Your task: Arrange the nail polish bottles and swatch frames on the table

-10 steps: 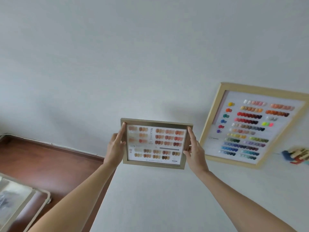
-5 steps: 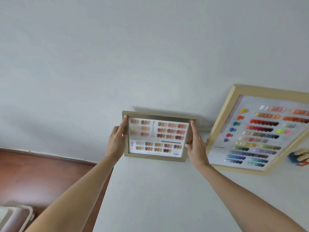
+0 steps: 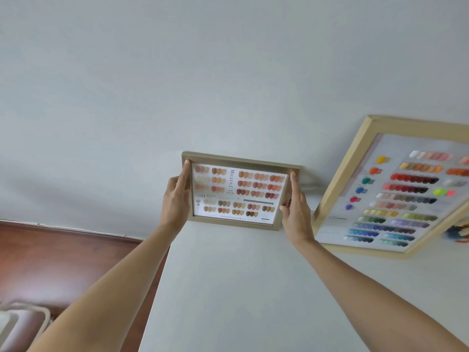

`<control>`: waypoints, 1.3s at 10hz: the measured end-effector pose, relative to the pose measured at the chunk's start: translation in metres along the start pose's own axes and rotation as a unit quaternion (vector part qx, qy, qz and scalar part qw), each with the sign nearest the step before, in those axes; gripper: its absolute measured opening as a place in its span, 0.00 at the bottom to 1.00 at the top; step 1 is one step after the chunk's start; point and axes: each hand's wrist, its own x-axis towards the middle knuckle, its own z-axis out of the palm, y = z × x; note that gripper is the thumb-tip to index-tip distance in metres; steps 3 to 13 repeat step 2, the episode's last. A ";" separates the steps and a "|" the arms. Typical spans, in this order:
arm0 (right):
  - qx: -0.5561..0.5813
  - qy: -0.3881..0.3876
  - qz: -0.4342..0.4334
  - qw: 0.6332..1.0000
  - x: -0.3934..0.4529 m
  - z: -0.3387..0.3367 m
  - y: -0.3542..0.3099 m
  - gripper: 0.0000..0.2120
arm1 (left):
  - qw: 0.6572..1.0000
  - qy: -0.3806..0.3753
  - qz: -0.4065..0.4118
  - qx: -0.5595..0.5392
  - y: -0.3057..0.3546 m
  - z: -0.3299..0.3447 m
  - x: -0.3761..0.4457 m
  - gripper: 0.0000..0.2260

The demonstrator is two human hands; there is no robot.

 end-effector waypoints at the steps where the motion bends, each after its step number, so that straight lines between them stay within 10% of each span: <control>1: 0.000 0.002 0.009 1.000 -0.006 -0.004 -0.011 0.49 | 1.000 -0.002 0.009 -0.003 0.009 -0.006 -0.005 0.37; 13: 0.013 0.015 -0.014 1.000 -0.017 -0.005 -0.017 0.48 | 1.000 0.019 -0.003 -0.002 0.015 -0.009 -0.012 0.36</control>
